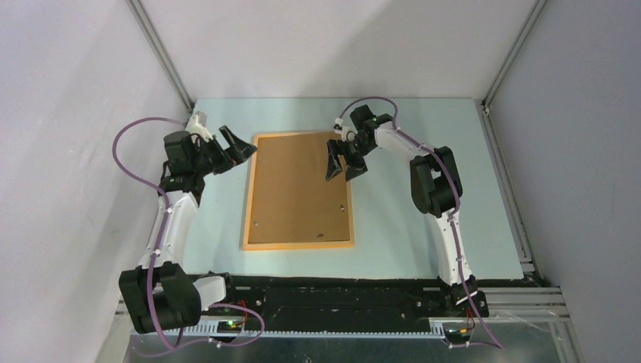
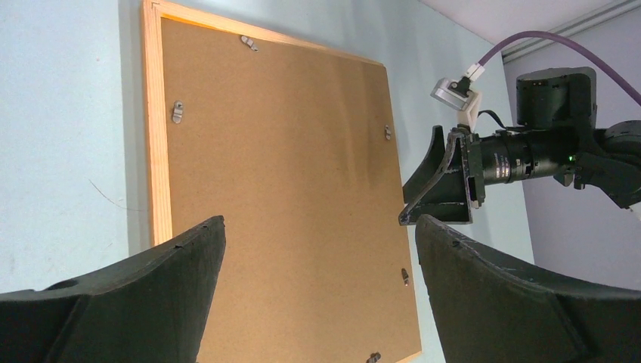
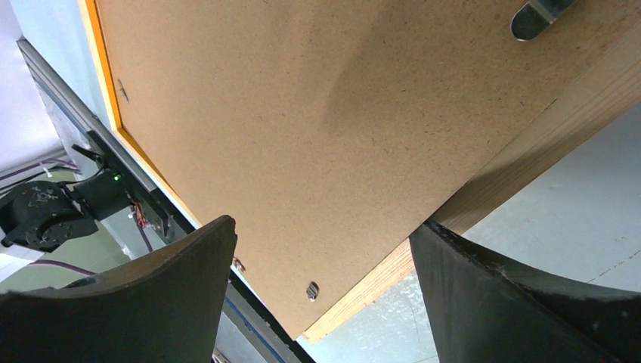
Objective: Put the photo into the frame
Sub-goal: Place the photo frame item in the photo frame.
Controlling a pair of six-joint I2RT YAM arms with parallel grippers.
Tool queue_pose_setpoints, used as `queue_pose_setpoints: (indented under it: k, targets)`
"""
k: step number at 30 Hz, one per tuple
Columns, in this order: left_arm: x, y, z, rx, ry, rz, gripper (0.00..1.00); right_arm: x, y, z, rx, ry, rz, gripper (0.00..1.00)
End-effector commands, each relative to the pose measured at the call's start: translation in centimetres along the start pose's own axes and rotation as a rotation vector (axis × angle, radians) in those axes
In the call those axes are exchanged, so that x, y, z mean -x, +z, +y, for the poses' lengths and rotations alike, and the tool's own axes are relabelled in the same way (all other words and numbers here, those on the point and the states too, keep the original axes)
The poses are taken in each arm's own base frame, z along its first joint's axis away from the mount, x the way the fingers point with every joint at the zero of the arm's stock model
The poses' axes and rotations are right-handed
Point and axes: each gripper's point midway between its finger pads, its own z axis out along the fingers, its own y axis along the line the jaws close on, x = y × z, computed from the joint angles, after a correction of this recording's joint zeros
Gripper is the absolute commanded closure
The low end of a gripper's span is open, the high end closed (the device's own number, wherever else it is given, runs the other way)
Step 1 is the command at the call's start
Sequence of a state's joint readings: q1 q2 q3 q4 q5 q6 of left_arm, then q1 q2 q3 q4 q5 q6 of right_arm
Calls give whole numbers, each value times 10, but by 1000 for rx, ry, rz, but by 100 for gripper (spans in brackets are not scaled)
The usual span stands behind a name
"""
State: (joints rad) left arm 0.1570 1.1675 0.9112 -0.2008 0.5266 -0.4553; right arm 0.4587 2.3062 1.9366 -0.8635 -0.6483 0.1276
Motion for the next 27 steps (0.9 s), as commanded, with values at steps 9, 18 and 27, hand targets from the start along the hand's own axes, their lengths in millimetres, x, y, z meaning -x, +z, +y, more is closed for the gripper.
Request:
queue_pose_setpoints:
  k: [9,18,27]
  targets:
    - [13,-6,-7,-14,11,-42,0,9,-17,-1,-95,-93,-39,12]
    - [14,-6,-4,-1,15,-49,0,4,-27,-5,-142,-112,-50,12]
    - [15,-3,8,55,25,-50,0,6,-39,-13,-219,-168,-111,12]
